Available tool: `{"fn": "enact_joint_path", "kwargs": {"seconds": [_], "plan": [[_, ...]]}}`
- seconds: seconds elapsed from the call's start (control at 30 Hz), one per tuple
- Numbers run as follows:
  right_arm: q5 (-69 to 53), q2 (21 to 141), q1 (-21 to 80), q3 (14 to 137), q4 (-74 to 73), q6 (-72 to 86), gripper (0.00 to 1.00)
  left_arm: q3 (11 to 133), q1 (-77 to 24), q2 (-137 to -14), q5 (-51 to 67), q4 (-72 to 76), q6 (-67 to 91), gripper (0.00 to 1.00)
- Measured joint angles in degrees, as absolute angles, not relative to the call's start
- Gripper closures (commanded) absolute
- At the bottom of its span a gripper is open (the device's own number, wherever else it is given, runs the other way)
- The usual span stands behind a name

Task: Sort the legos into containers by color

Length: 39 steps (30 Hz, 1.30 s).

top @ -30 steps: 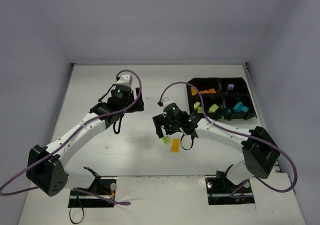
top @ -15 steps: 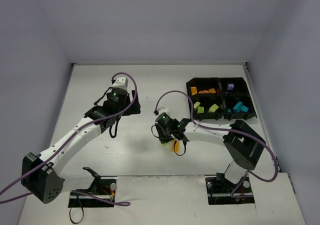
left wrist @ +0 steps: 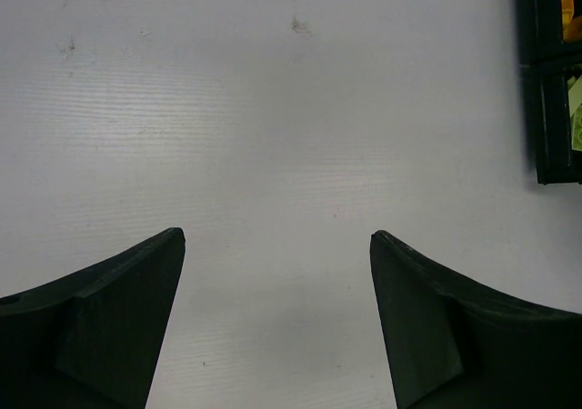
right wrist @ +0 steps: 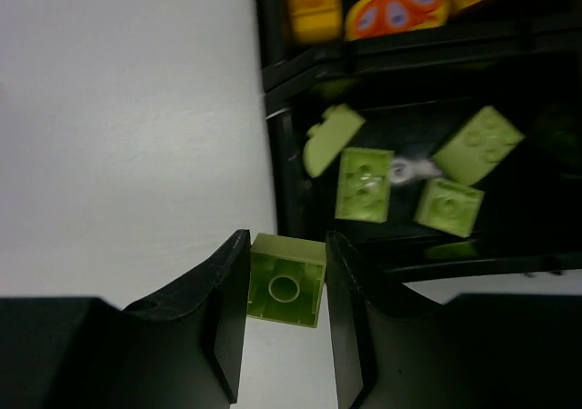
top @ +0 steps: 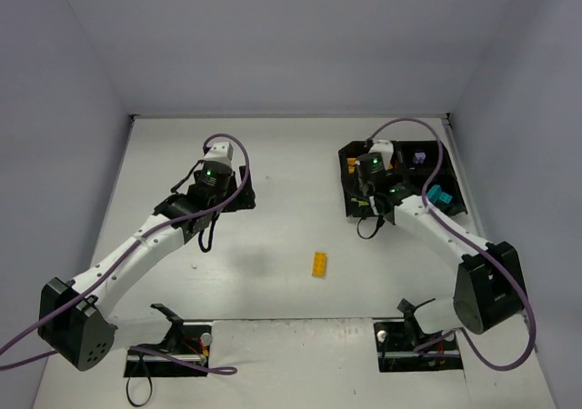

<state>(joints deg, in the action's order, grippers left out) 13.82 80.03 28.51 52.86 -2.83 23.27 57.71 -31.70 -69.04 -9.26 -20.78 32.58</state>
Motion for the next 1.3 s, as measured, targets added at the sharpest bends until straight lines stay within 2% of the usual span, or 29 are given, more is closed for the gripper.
{"fn": "enact_joint_path", "kwargs": {"seconds": [0.07,0.17,0.27,0.3,0.4,0.63,0.77,0.9,1.3], "plan": [[14.61,80.03,23.29,53.49,-2.79,22.94,0.99,57.14,-31.7,-68.93,-9.23,-20.91,32.58,0.24],[15.16,80.75,17.63,53.65,-2.76,22.92,0.84,56.77,-31.7,-68.86,-9.06,-20.86,32.56,0.24],[15.11,83.11,14.22,54.61,-2.76,23.18,0.56,56.73,-31.7,-68.79,-9.06,-20.88,32.45,0.24],[15.11,84.12,13.43,55.11,-2.72,23.33,0.41,56.73,-31.7,-68.71,-9.06,-20.86,32.29,0.24],[14.74,85.89,12.51,56.01,-2.81,23.2,0.27,56.64,-31.7,-68.18,-9.08,-20.88,31.99,0.24],[14.11,82.74,18.74,56.49,-2.79,20.82,0.25,56.51,-31.35,-67.66,-9.15,-20.78,31.53,0.24],[13.32,76.29,26.28,55.22,-2.9,21.58,0.3,56.51,-31.0,-68.12,-9.21,-20.51,31.42,0.24],[12.45,72.16,31.81,51.92,-4.1,24.77,0.3,56.8,-31.0,-69.95,-9.28,-19.88,31.16,0.24],[4.95,82.67,46.13,46.68,-8.86,36.51,0.28,59.77,-31.0,-73.76,-8.82,-19.0,30.98,0.24]]}}
